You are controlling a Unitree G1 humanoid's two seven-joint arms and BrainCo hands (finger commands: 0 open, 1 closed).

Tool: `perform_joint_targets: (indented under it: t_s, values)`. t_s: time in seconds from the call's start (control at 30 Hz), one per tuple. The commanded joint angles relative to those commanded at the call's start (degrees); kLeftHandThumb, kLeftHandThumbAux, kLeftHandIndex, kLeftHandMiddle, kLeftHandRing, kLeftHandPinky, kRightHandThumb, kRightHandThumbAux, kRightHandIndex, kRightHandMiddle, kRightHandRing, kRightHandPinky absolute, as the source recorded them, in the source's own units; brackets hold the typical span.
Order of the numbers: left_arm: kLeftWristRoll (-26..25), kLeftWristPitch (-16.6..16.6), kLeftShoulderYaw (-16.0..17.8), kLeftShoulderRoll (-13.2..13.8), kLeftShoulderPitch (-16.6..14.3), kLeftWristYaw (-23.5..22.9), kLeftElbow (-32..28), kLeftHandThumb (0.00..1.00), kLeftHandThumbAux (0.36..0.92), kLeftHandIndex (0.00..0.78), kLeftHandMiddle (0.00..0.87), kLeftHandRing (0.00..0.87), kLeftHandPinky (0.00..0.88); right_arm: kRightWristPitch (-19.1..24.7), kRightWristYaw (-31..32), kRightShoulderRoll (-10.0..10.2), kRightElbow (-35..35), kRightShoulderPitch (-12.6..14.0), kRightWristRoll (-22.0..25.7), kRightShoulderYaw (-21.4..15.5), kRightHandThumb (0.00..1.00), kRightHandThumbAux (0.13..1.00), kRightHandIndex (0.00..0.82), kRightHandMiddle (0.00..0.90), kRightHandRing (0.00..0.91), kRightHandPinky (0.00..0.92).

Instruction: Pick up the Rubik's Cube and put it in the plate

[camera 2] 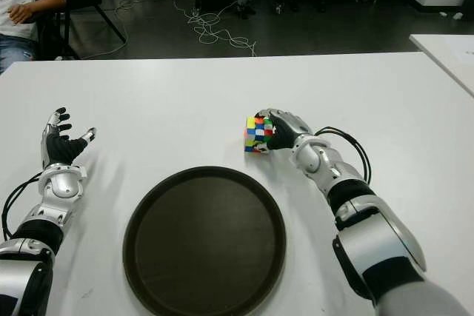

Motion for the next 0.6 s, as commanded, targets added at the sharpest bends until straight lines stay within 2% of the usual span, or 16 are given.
perform_joint_targets:
  t_s: [0.27,0.6]
  values:
    - [0.2,-0.1,-0.1,0.2,-0.2,0.1,0.5,0.188,0.769,0.124,0.195,0.211,0.263,0.2,1.6,0.6,-0.7,0.1,6.6,-6.1,0.292,0.834,0.647,0.795,0.802,0.789]
    - [0.1,-0.2,0.0,0.3,-0.2,0.1,0.7,0.215,0.759,0.122,0.185,0.196,0.237,-4.2,2.3,0.3,-2.1,1.3,11.9,-11.4,0.206,0.825,0.651,0.802,0.817,0.804]
